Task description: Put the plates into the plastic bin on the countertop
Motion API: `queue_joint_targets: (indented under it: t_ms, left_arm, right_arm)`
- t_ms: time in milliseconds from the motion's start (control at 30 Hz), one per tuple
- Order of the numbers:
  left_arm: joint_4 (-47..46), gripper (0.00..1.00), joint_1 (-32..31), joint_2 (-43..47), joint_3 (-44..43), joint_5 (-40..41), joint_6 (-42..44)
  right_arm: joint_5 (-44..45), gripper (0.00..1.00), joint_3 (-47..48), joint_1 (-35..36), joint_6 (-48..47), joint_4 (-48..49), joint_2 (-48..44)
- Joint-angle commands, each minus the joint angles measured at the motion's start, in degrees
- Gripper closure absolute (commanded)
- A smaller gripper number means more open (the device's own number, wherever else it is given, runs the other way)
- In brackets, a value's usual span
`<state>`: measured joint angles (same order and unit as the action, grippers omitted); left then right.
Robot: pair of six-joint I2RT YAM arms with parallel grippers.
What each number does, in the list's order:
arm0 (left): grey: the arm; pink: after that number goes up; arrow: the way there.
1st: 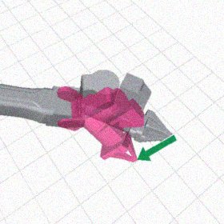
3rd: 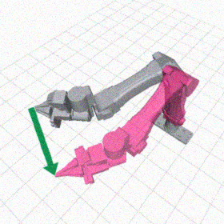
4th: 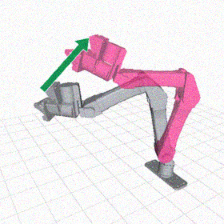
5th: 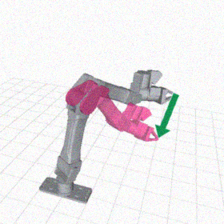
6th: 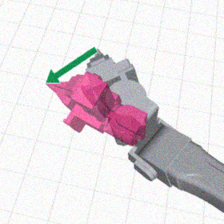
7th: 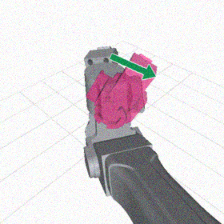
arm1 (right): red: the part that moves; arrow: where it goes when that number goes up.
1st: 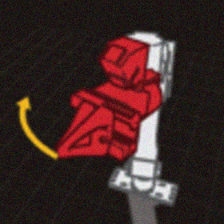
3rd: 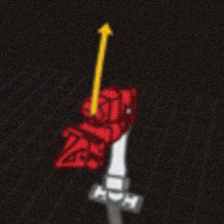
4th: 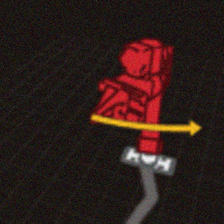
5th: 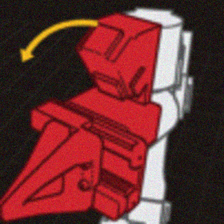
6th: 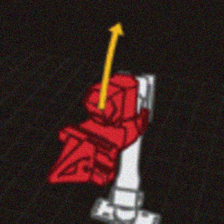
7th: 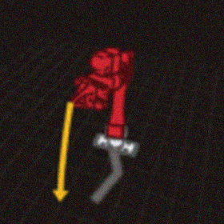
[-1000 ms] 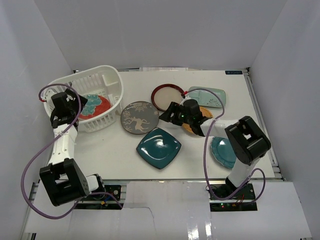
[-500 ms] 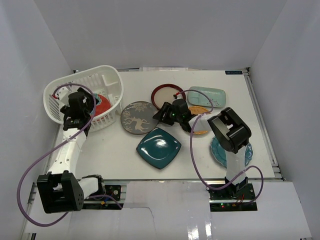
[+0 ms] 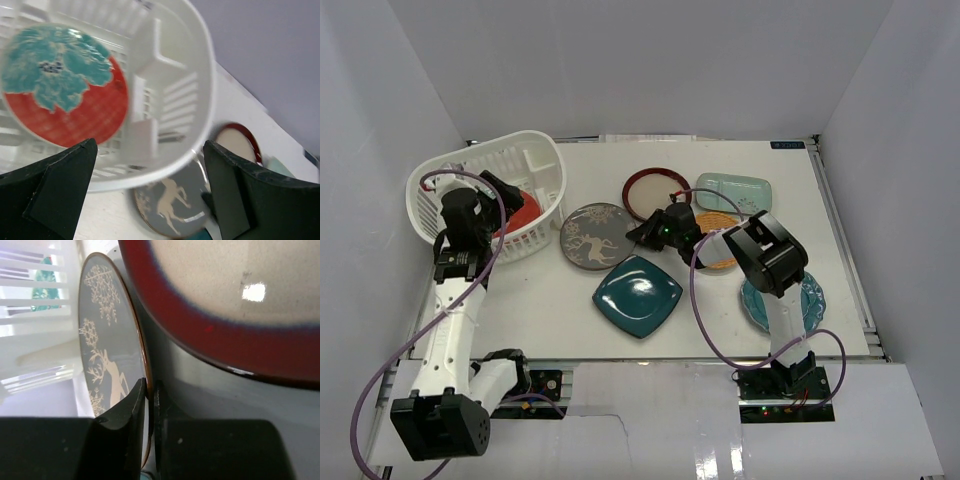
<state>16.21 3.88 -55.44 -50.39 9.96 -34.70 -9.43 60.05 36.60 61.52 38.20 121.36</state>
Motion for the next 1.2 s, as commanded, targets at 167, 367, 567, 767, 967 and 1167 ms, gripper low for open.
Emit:
queue_joint_targets:
  t_ms: [167, 367, 567, 767, 967, 1167]
  left_arm:
    - [16.28, 0.02, -0.54, 3.23, -9.98, -32.7, 5.69]
    - [24.04, 0.05, -3.09, 4.9, -10.7, -38.43, 5.79]
    - [24.4, 0.09, -5.37, 4.2, -7.53, -37.55, 5.69]
    - [22.73, 0.07, -8.0, -1.67, -6.57, -43.79, 7.19]
    - [17.03, 0.09, -12.75, -5.02, -2.88, -41.25, 5.17]
    - [12.54, 0.27, -15.04, -6.87, -2.26, -37.64, 4.38]
  right_arm:
    - [-2.6, 0.92, -5.73, -0.82, -1.22, 6.1, -10.94]
    - [-8.75, 0.92, -9.68, -3.11, -1.49, 6.73, -21.86]
    - [-16.93, 0.92, -16.99, -5.31, -1.05, 7.07, -31.61]
    - [-25.44, 0.92, -19.8, -8.3, 1.5, 10.14, -36.19]
    - [-28.79, 0.92, -19.97, -8.47, 1.85, 11.64, -39.18]
    - [-30.29, 0.92, -22.08, -8.56, 2.73, 13.75, -40.5]
